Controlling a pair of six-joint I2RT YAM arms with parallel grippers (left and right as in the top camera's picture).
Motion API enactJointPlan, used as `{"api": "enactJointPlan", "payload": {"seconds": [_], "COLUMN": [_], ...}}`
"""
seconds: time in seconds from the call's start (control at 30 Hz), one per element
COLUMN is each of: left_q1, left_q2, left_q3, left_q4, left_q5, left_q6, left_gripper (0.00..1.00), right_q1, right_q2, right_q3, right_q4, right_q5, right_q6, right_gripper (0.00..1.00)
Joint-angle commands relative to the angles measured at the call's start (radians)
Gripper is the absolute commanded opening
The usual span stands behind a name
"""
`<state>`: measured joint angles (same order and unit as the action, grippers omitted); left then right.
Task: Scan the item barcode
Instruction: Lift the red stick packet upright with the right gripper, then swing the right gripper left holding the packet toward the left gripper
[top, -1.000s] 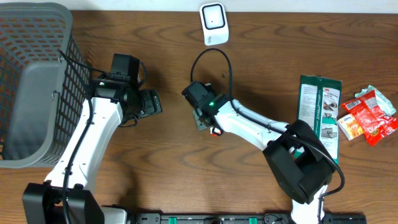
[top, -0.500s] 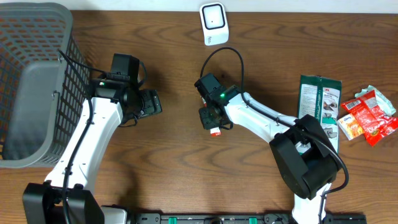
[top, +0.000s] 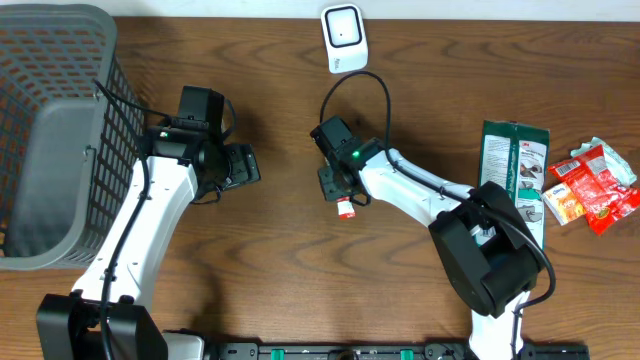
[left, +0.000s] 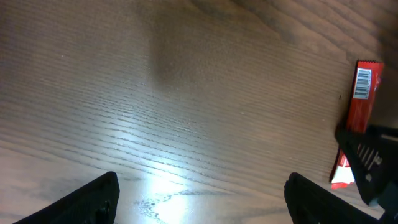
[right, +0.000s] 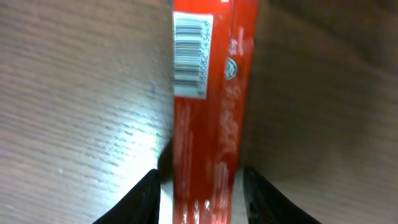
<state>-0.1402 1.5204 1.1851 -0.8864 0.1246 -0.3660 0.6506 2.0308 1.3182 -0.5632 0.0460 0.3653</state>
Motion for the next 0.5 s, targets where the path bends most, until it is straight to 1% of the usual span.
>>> {"api": "enactJointPlan", "payload": {"seconds": [0.0, 0.03, 0.07, 0.2, 0.27, 0.3, 0.47], "left_q1": [0.001, 0.001, 0.001, 0.001, 0.001, 0.001, 0.001], "left_q2": [-0.007, -0.007, -0.007, -0.007, -0.007, -0.007, -0.007], "left_q3": [0.000, 0.000, 0.000, 0.000, 0.000, 0.000, 0.000], "left_q4": [-0.003, -0.003, -0.003, -0.003, -0.002, -0.002, -0.003], "left_q5": [-0.006, -0.006, -0.005, -0.006, -0.006, -0.006, -0.006], "left_q6": [0.005, 0.005, 0.005, 0.005, 0.005, 0.005, 0.005], "left_gripper": [0.86, 0.86, 0.86, 0.86, 0.86, 0.86, 0.86], "right_q1": [-0.002, -0.002, -0.003, -0.011, -0.014, -0.018, -0.052], "right_q2": [0.038, 0.038, 0.037, 0.029, 0.018, 0.006, -0.086], "right_q3": [-0.006, -0.005, -0.003, -0.001, -0.001, -0.001, -0.001], "right_q4": [0.007, 0.007, 0.006, 0.006, 0.003, 0.000, -0.031], "right_q5": [0.017, 0.017, 0.017, 0.016, 0.010, -0.008, -0.166], "right_q6": [-0.008, -0.008, -0.008, -0.008, -0.008, -0.008, -0.042], "right_gripper": [0.31, 0.28, 0.21, 0.16, 0.10, 0.08, 0.05]}}
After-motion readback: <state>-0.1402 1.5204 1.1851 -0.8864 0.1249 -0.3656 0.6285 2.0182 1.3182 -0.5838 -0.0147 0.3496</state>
